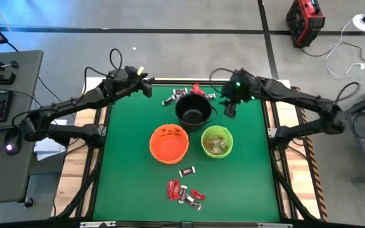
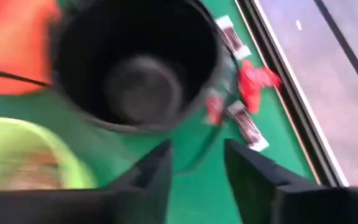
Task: Sort candy by brand, put in halloween buckets
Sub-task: Put the red gummy into the green bucket
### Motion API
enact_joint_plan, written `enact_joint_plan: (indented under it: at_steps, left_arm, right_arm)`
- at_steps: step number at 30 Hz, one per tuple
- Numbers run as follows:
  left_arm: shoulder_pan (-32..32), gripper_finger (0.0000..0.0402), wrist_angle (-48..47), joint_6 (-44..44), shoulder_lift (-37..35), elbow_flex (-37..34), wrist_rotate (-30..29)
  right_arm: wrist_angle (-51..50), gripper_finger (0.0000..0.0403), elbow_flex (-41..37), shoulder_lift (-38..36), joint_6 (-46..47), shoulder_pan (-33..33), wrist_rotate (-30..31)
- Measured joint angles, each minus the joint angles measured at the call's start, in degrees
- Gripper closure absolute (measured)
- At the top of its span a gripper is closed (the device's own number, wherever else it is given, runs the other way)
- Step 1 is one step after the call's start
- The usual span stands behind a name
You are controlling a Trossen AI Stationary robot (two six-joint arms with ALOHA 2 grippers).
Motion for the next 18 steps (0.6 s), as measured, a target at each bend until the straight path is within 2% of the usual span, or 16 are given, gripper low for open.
enact_joint_plan:
  at_steps: [3,5,8,11,14,18]
  left_arm:
    - [-0.57,0.0194,0.27,-2.27,-0.17,0.0,1.22]
    - [-1.19,0.0194,0.24,-2.92,-0.3,0.0,1.47]
    - [-2.42,0.0194,0.38,-4.54,-0.35,0.0,1.45]
    - [-3.58,0.0194,0.97,-6.0,-0.41,0.0,1.44]
    - [-4.62,0.0194,0.95,-6.95,-0.46,0.0,1.13]
    - [-5.75,0.0194,0.93,-7.03,-0.46,0.0,0.96]
  right_arm:
    - [1.7,0.0353,-2.12,4.74,-3.73,-5.56,-0.5]
    - [5.29,0.0389,-3.31,7.89,-4.37,-8.4,-0.55]
    - [9.06,0.0386,-2.99,11.96,-4.22,-10.71,-1.64]
    - [12.77,0.0398,-1.81,15.04,-4.09,-10.64,-5.71]
    - [12.5,0.0398,-0.63,18.33,-3.88,-10.14,-9.54]
    - [11.59,0.0402,0.79,19.53,-3.91,-9.82,-11.26]
